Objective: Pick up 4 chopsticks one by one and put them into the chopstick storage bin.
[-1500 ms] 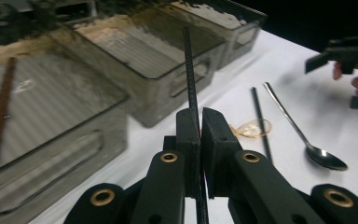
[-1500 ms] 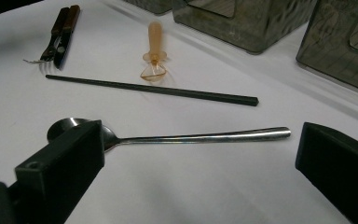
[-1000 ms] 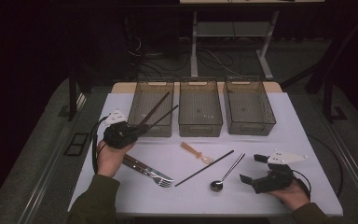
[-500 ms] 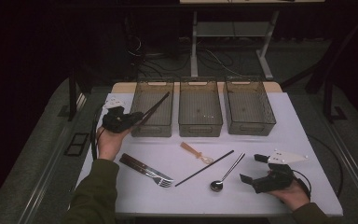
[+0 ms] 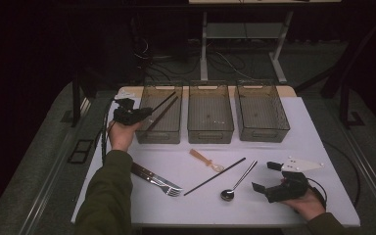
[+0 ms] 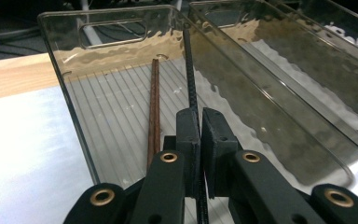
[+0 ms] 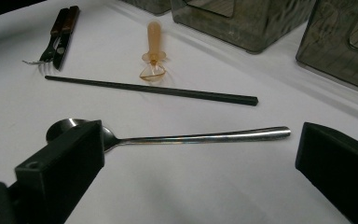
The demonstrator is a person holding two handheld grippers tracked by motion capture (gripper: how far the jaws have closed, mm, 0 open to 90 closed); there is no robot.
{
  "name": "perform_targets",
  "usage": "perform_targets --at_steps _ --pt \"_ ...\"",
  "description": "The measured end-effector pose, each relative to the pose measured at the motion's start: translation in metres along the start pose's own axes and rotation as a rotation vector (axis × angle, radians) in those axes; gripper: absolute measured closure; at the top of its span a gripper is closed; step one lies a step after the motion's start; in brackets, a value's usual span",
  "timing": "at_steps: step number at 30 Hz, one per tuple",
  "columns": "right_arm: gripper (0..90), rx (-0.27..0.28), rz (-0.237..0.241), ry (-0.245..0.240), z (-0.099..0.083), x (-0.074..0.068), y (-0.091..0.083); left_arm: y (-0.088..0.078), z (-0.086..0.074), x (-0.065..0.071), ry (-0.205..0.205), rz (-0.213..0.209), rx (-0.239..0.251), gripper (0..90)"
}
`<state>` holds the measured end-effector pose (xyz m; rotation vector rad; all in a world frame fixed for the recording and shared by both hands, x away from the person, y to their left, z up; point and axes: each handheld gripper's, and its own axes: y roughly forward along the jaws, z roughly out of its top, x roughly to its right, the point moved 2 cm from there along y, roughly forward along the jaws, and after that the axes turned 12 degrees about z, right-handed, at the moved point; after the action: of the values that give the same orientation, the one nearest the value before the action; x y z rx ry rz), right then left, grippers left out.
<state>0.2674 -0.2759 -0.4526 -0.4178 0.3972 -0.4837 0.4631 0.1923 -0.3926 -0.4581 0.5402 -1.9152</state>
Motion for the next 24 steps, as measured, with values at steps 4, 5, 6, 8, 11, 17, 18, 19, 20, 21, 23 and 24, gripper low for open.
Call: perform_targets --at_steps 4,5,6,8,11,17,18,19,20,21,23,24 --pt "1.2 0.002 0.002 -0.001 0.000 0.000 0.000 0.012 0.003 0.003 0.025 0.017 -0.031 85.7" --pt "1.2 0.002 0.003 0.000 0.000 0.000 0.000 0.014 0.004 0.005 0.028 0.022 -0.037 85.7" --pt "1.3 0.003 0.003 -0.001 0.000 0.000 0.000 0.017 0.005 0.006 0.033 0.026 -0.046 85.7" --pt "1.2 0.004 0.003 0.000 0.000 -0.001 0.000 0.021 0.007 0.008 0.036 0.033 -0.057 85.7" --pt "1.2 0.005 0.005 -0.003 0.000 -0.001 0.000 0.028 0.011 0.011 0.048 0.045 -0.074 85.7" --pt "1.2 0.008 0.008 -0.001 0.001 -0.001 -0.001 0.037 0.018 0.016 0.098 0.095 -0.120 85.6" --pt "1.2 0.010 0.009 0.000 0.001 -0.002 -0.001 0.038 0.019 0.017 0.100 0.105 -0.125 85.6" --pt "1.2 0.011 0.009 0.000 0.001 -0.002 -0.001 0.039 0.020 0.018 0.103 0.108 -0.130 85.6" --pt "1.2 0.010 0.009 -0.001 0.001 -0.002 -0.001 0.041 0.020 0.019 0.107 0.111 -0.137 85.6" --pt "1.2 0.010 0.009 -0.002 0.001 -0.002 -0.001 0.042 0.019 0.020 0.116 0.116 -0.147 85.5" --pt "1.2 0.010 0.009 -0.003 0.001 -0.002 -0.001 0.044 0.019 0.021 0.129 0.122 -0.157 85.4" --pt "1.2 0.010 0.009 -0.002 0.001 -0.002 -0.001 0.045 0.018 0.022 0.135 0.132 -0.161 85.4"
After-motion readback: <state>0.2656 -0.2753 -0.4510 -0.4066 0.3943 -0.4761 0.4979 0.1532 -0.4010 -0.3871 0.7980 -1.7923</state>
